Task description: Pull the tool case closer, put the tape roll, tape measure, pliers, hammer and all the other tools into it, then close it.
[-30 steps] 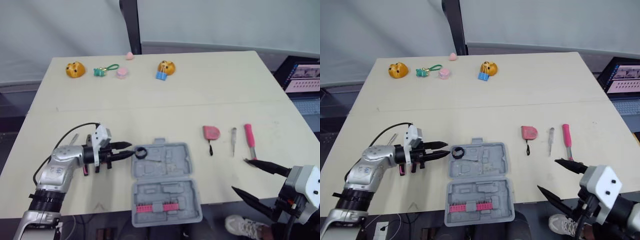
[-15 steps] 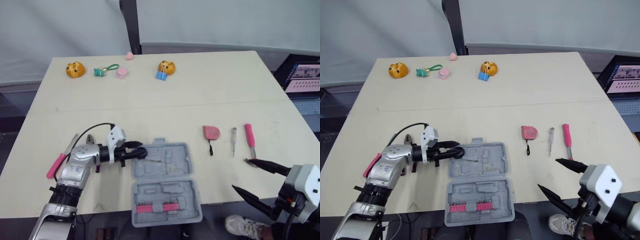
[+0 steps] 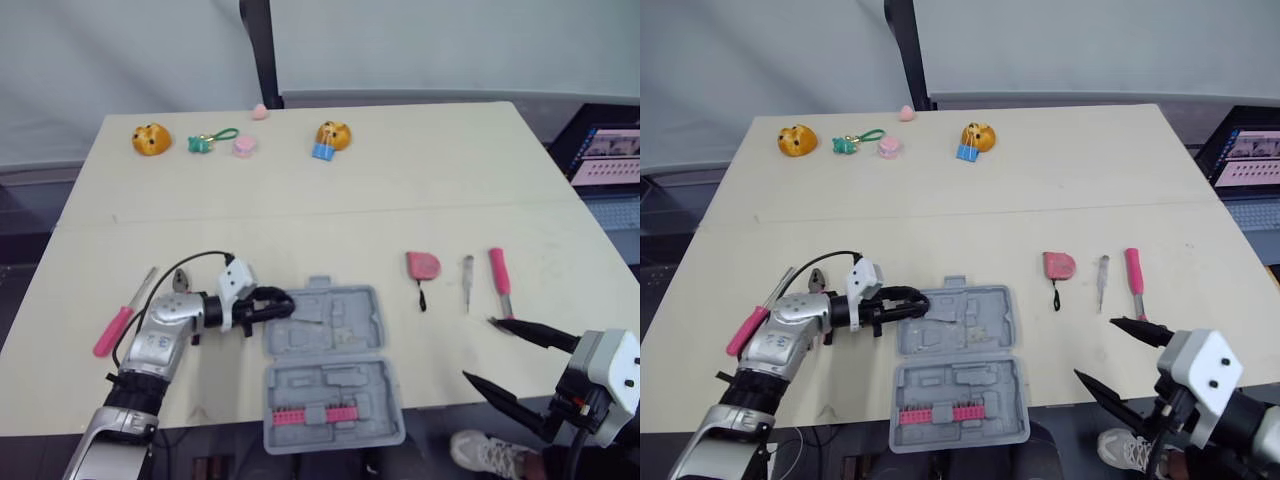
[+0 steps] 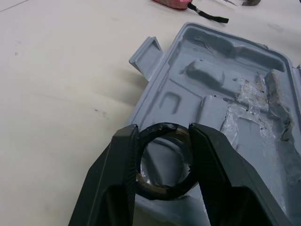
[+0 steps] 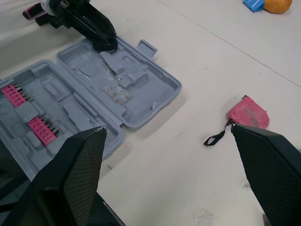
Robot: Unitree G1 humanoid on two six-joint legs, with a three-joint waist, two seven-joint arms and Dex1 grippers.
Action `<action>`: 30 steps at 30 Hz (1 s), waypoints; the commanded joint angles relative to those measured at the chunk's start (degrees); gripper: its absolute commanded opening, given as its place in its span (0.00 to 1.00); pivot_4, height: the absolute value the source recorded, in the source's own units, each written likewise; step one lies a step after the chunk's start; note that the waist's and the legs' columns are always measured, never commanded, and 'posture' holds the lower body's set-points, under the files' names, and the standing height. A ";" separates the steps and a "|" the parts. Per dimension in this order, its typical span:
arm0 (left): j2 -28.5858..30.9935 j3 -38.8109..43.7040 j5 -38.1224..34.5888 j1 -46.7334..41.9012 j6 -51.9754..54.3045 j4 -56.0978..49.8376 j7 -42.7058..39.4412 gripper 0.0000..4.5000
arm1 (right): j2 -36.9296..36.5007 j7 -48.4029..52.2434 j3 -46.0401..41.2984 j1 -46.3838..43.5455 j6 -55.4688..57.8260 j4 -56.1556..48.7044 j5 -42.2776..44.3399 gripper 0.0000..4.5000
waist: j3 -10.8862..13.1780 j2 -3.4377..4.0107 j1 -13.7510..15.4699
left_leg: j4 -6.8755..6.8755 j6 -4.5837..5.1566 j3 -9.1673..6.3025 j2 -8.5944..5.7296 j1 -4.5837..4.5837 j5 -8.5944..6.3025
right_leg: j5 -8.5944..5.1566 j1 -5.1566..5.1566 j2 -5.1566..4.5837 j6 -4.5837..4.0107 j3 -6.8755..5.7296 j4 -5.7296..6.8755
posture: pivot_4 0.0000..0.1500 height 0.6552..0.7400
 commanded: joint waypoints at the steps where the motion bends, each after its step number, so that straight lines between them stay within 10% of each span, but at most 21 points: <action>1: -0.02 -0.88 1.65 1.14 -1.63 1.30 0.62 0.42 | 0.24 -0.94 -1.15 0.51 0.17 -1.64 1.03 1.00 | 0.00 0.00 0.03 | 0.00 0.00 0.00 0.00 0.00 0.00 | 0.00 0.00 0.00 0.00 0.00 0.00 | 1.00 0.71; 21: -1.57 -2.01 3.59 1.59 -7.03 8.48 2.60 0.42 | 0.00 -1.10 -0.77 -0.16 0.94 -1.57 0.89 1.00 | -0.91 0.22 -0.02 | -0.06 0.03 0.00 0.02 0.08 -0.02 | 0.00 0.04 0.00 0.00 0.00 -0.04 | 1.00 0.71; 30: 1.58 10.11 -12.82 -1.36 11.93 -10.37 3.55 0.42 | -1.15 -0.92 1.34 -4.06 0.89 0.68 0.36 1.00 | -0.85 0.13 -0.10 | -0.03 0.03 -0.06 0.24 -0.01 -0.02 | 0.00 0.00 0.00 0.00 -0.02 -0.06 | 1.00 0.71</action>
